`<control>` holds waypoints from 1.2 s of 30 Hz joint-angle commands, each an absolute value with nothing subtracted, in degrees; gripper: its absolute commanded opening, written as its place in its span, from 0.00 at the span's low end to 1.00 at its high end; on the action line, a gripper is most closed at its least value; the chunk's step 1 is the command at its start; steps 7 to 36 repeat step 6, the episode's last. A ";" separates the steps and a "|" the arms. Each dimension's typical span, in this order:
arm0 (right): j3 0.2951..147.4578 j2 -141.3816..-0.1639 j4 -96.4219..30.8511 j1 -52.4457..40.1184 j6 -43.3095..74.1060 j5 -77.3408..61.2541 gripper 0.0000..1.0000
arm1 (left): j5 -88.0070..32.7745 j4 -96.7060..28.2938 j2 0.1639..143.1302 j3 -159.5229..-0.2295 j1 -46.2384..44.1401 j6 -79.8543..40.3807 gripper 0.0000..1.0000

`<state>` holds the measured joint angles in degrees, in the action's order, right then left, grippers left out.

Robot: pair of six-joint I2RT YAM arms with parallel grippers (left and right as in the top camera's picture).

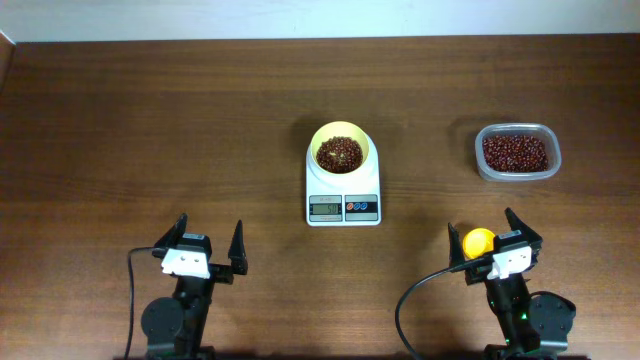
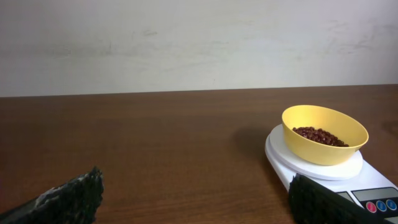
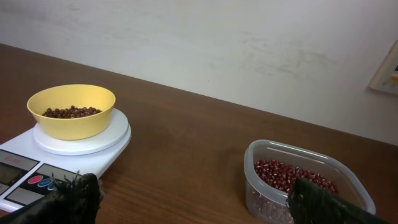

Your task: Scoop item into bowl and weigh 50g on scale

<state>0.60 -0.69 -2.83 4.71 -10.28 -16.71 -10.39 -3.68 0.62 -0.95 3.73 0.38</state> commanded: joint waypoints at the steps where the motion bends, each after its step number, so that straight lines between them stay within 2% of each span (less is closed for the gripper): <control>1: 0.32 -0.21 -3.22 4.23 -10.09 -16.21 0.99 | -9.61 -3.77 0.40 -0.56 3.92 0.21 0.99; 36: 0.32 -0.21 -3.22 4.23 -10.09 -16.21 0.99 | -9.61 -3.77 0.40 -0.56 3.92 0.21 0.99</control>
